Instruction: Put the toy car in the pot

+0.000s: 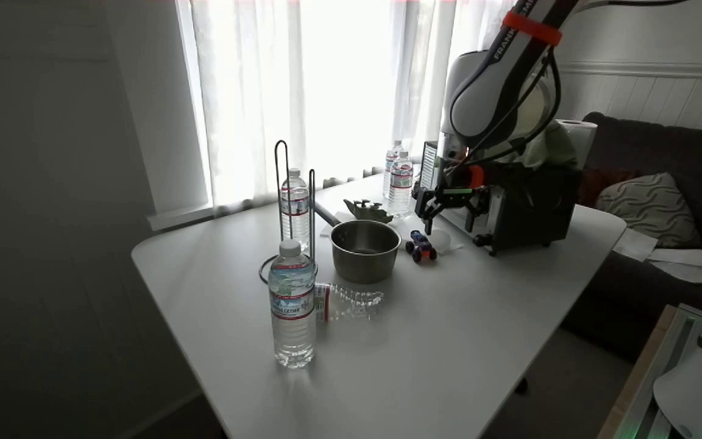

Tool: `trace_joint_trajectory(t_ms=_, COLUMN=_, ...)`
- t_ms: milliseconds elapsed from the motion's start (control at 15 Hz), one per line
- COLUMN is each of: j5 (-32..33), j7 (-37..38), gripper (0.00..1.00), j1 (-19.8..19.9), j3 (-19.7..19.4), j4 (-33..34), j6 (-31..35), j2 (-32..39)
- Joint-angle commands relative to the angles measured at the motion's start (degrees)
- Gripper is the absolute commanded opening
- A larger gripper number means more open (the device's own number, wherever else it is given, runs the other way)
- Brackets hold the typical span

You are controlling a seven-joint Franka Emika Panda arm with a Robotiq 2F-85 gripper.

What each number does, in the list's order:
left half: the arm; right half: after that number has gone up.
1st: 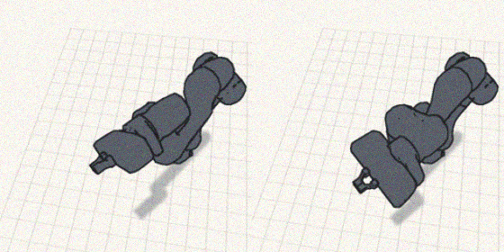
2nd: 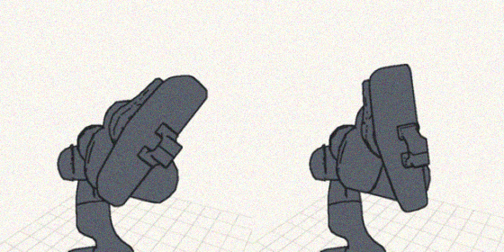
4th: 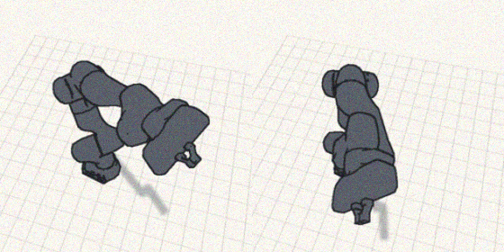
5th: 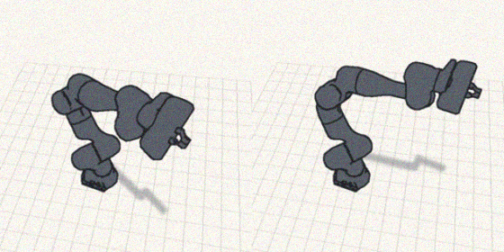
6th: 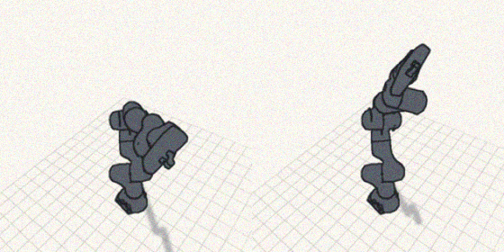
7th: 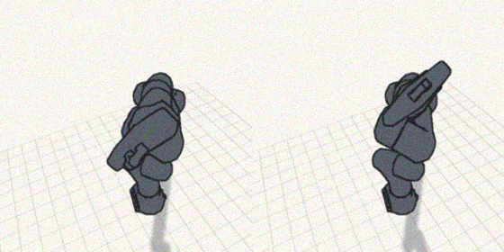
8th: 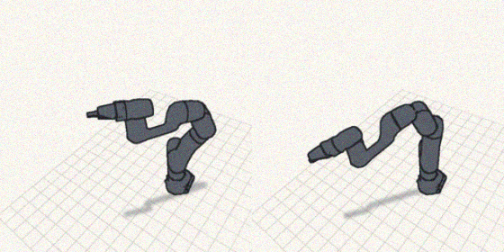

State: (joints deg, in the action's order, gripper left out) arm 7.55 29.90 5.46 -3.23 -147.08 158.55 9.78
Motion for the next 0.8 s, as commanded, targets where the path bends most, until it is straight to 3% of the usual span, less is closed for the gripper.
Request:
trace_joint_trajectory(t_ms=0, j5=-2.49, j7=-0.56, gripper=1.00, j1=-2.82, j3=-2.24, j4=2.32, j6=3.40, j2=3.95)
trace_joint_trajectory(t_ms=533, j5=-9.07, j7=-3.43, gripper=0.99, j1=-4.96, j3=-2.24, j4=4.74, j6=7.20, j2=8.62)
trace_joint_trajectory(t_ms=733, j5=-10.00, j7=-3.87, gripper=0.83, j1=-5.67, j3=-2.90, j4=5.50, j6=8.46, j2=9.91)
